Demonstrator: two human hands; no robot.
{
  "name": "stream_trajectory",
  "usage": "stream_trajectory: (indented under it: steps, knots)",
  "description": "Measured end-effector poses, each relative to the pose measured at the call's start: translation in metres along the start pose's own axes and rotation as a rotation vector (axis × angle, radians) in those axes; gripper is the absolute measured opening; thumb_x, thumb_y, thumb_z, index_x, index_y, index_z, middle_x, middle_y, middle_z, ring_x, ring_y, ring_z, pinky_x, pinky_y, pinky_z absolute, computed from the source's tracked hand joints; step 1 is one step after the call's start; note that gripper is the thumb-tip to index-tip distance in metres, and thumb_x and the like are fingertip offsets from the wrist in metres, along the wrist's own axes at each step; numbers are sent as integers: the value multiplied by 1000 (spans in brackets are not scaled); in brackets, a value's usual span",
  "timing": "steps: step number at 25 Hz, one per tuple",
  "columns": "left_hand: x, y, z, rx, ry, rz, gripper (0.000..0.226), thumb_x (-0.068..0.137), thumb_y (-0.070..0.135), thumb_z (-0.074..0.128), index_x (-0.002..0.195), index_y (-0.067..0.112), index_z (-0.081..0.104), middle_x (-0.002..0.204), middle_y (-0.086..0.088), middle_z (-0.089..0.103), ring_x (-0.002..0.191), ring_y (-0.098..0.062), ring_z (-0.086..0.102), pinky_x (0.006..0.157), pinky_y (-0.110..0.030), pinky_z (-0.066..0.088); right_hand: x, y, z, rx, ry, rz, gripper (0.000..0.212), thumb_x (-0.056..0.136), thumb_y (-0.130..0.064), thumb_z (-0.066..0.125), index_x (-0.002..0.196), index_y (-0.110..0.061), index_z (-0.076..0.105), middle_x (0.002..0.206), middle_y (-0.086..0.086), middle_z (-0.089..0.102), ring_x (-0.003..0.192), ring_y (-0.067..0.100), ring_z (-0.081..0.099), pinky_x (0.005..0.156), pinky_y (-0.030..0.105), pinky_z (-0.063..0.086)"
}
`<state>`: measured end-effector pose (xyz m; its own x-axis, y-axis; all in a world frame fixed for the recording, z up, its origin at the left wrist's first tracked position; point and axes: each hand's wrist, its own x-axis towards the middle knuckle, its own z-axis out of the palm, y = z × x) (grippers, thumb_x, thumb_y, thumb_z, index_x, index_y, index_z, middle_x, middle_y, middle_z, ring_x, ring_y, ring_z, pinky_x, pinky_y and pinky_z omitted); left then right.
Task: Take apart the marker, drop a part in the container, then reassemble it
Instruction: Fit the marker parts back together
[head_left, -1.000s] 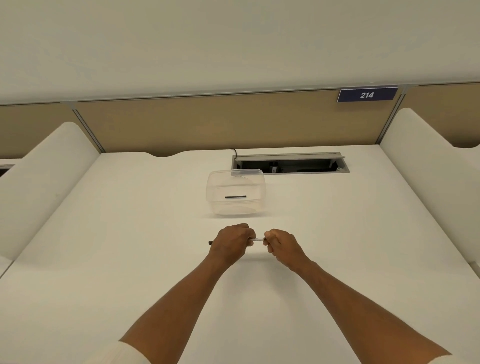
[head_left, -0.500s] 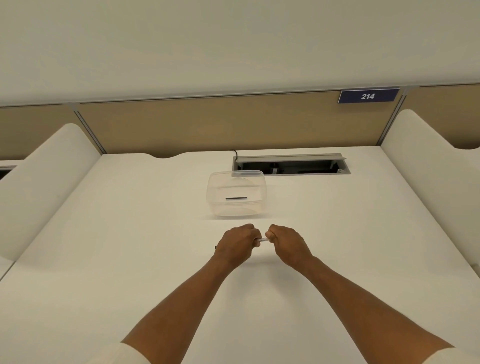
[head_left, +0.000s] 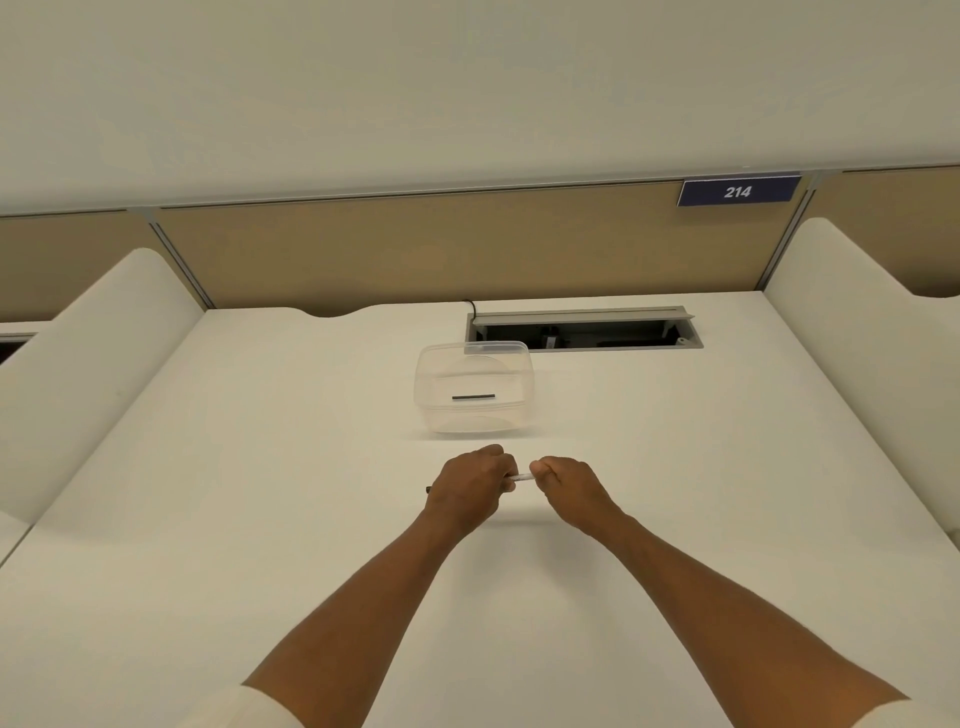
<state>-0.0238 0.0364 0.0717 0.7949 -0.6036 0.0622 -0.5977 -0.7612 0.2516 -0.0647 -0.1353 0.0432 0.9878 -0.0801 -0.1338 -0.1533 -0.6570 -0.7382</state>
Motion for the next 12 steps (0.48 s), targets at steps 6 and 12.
stream_trajectory:
  steps: [6, 12]
  knots:
    - [0, 1, 1, 64, -11, 45, 6, 91, 20, 62, 95, 16, 65, 90, -1, 62, 79, -25, 59, 60, -32, 38, -6, -10, 1, 464, -114, 419, 37, 94, -36, 44, 63, -16, 44, 54, -2, 38, 45, 16, 32, 46, 23, 24]
    - [1, -2, -1, 59, 0, 18, 7, 92, 21, 61, 95, 17, 65, 89, 0, 61, 78, -25, 59, 60, -33, 39, -7, -4, 2, 355, -44, 234, 45, 101, -44, 41, 69, -14, 55, 58, -1, 52, 49, 17, 47, 44, 23, 37]
